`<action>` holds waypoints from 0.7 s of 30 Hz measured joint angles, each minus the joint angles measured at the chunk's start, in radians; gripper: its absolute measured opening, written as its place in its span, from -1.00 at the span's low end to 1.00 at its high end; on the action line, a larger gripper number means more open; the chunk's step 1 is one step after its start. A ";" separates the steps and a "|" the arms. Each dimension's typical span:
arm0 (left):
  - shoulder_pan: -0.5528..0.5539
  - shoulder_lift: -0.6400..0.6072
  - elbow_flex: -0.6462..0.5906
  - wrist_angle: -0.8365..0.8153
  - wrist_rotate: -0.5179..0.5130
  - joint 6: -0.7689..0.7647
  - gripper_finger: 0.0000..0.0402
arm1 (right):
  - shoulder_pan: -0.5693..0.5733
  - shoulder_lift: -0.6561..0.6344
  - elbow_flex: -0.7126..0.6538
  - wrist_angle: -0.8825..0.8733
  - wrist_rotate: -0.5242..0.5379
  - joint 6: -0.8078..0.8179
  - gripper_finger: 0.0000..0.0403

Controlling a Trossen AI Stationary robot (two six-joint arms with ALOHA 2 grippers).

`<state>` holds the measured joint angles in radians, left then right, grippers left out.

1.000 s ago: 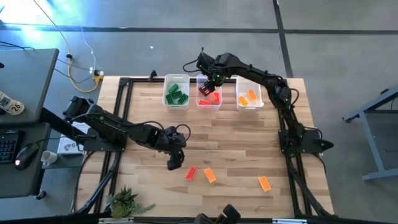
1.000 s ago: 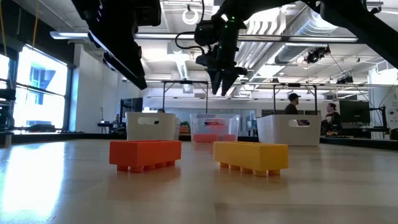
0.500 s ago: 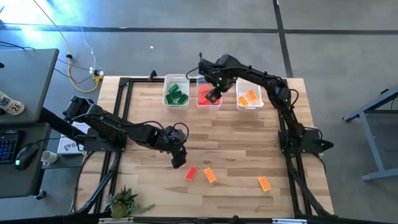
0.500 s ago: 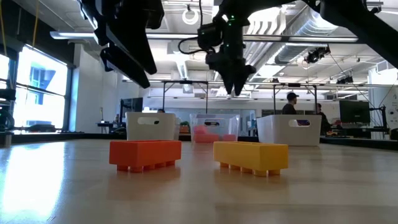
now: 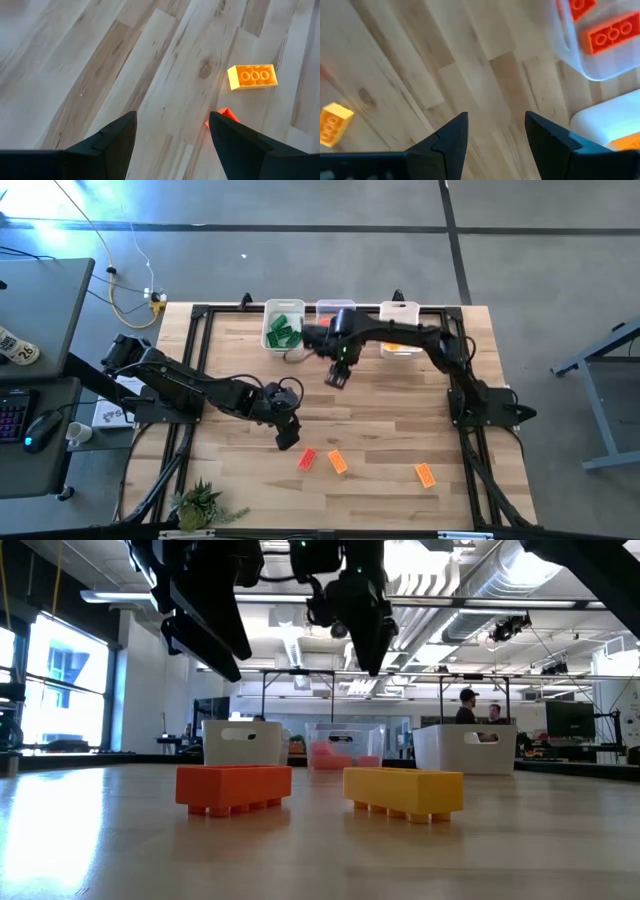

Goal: Sort & place blocks by color
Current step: Put the yellow game piece into the right white bin

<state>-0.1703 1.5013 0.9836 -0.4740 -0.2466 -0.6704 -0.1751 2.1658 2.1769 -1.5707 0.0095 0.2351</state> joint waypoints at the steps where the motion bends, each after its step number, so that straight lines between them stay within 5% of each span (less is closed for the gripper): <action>1: 0.000 0.000 0.000 0.000 0.000 -0.002 0.17 | 0.024 0.000 0.000 0.000 0.019 0.000 -0.09; 21: -0.002 0.000 0.000 -0.001 0.014 -0.007 0.17 | 0.304 0.000 0.000 0.000 0.250 0.082 -0.09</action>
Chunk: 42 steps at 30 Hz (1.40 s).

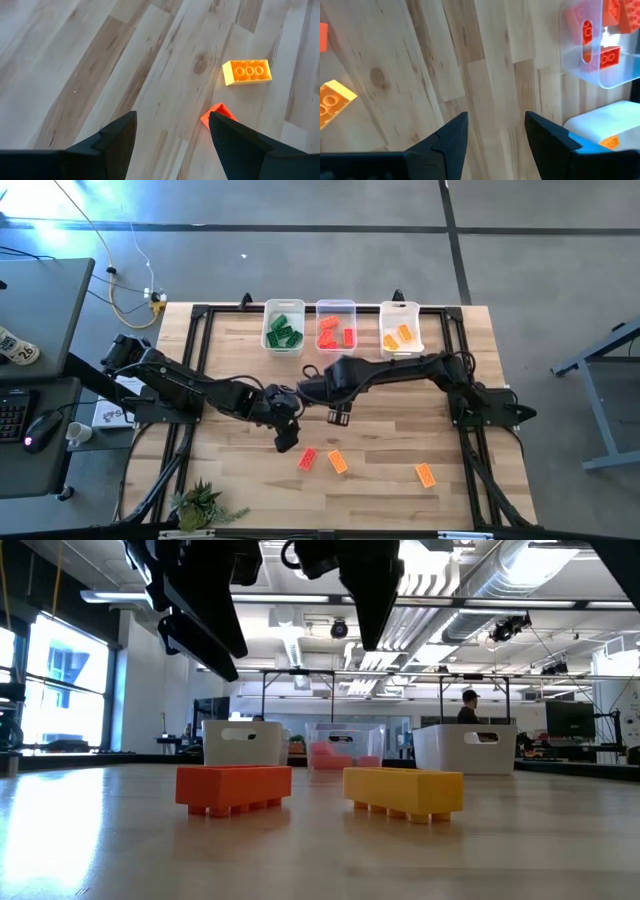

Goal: Sort & place blocks by color
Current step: Put the yellow game piece into the right white bin

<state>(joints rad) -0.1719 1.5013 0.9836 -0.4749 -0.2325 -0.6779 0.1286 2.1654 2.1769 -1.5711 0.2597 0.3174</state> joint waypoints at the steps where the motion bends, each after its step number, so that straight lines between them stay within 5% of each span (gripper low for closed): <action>1: 0.000 0.000 0.000 0.000 0.001 0.000 0.17 | 0.004 0.000 0.000 0.000 0.008 0.004 -0.09; 17: -0.013 0.000 0.000 0.000 0.076 -0.035 0.17 | 0.060 -0.004 -0.016 0.004 0.069 0.049 -0.09; 27: -0.030 0.000 0.000 0.002 0.070 -0.030 0.17 | 0.118 -0.233 -0.408 -0.002 0.067 0.277 -0.09; 42: -0.030 0.000 0.000 0.001 0.050 -0.026 0.17 | 0.241 -0.542 -0.837 0.033 -0.227 0.727 -0.09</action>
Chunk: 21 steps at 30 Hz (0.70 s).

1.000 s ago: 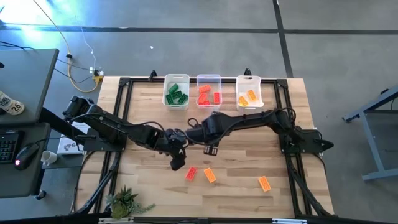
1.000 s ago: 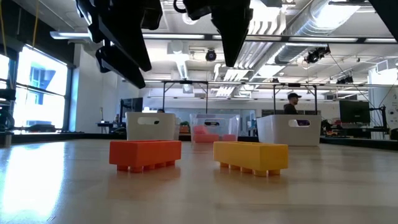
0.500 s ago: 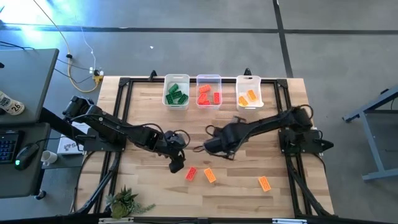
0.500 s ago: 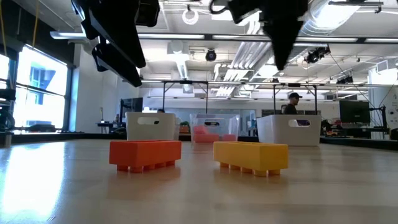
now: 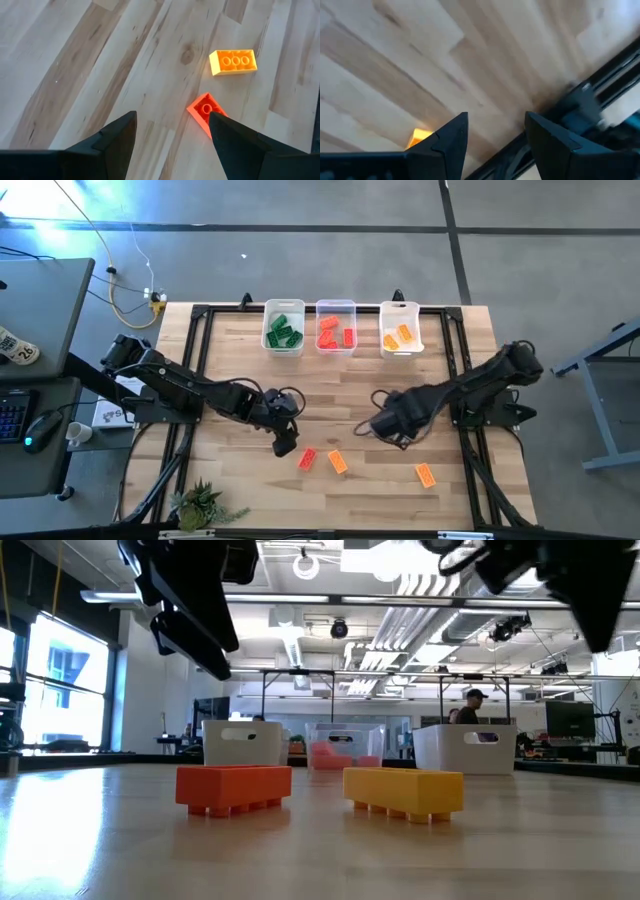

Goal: Sort & place blocks by color
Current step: Put the yellow game piece into the right white bin

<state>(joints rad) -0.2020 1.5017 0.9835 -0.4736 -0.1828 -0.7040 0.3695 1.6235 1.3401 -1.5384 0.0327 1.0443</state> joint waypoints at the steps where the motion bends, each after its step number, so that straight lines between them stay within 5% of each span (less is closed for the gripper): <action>1: 0.000 0.000 0.000 0.001 -0.006 0.000 0.17 | 0.015 -0.023 -0.030 0.020 -0.013 0.035 -0.09; 12: 0.018 0.000 0.000 0.000 -0.012 0.000 0.17 | 0.214 -0.286 -0.309 0.257 -0.076 0.493 -0.09; 21: 0.043 0.000 0.000 0.000 -0.011 0.000 0.17 | 0.387 -0.296 -0.401 0.487 -0.114 0.790 0.04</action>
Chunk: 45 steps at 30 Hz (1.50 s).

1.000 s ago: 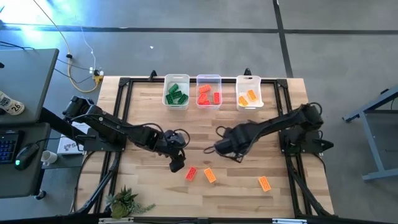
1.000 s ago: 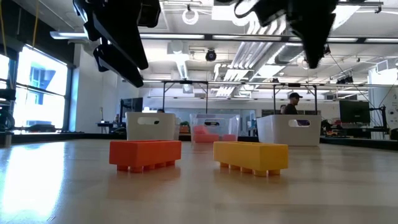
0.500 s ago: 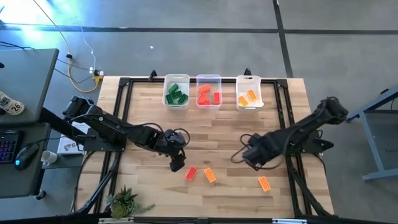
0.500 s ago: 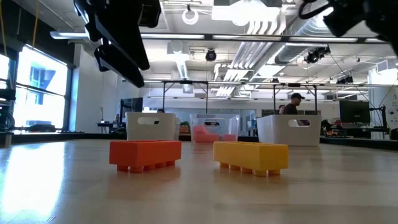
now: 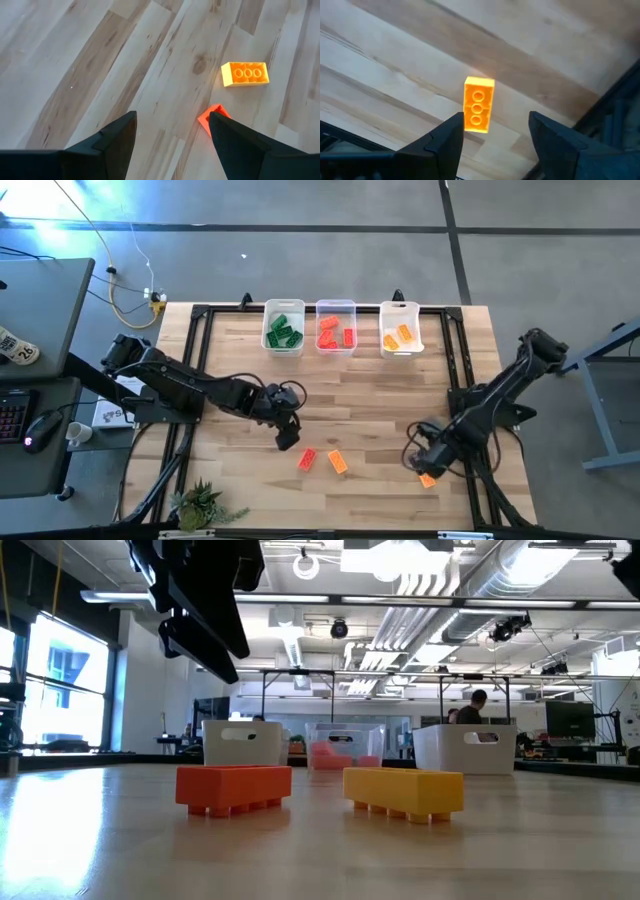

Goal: Sort & place blocks by color
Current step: Put the yellow game piece into the right white bin

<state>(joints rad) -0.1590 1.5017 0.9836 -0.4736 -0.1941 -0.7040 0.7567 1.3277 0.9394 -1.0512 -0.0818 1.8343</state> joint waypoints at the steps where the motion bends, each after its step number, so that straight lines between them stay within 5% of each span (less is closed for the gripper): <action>1: 0.003 0.000 0.000 0.000 0.000 0.000 0.17 | 0.017 0.008 -0.010 0.024 -0.001 0.026 0.06; 12: 0.023 0.000 0.000 0.003 -0.001 0.000 0.17 | 0.098 0.146 -0.039 0.201 -0.008 0.200 0.14; 28: 0.022 0.000 0.000 0.007 -0.004 0.000 0.17 | 0.097 0.356 -0.037 0.304 -0.096 0.208 0.13; 37: 0.022 0.000 0.000 0.008 -0.027 0.000 0.17 | 0.085 0.363 -0.035 0.334 -0.088 0.192 -0.47; 45: 0.022 0.000 0.000 0.008 -0.030 -0.001 0.17 | 0.005 0.313 -0.037 0.332 0.055 0.052 -0.47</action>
<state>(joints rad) -0.1368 1.5017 0.9836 -0.4652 -0.2245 -0.7051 0.7621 1.6408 0.9020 -0.7196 -0.0271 1.8865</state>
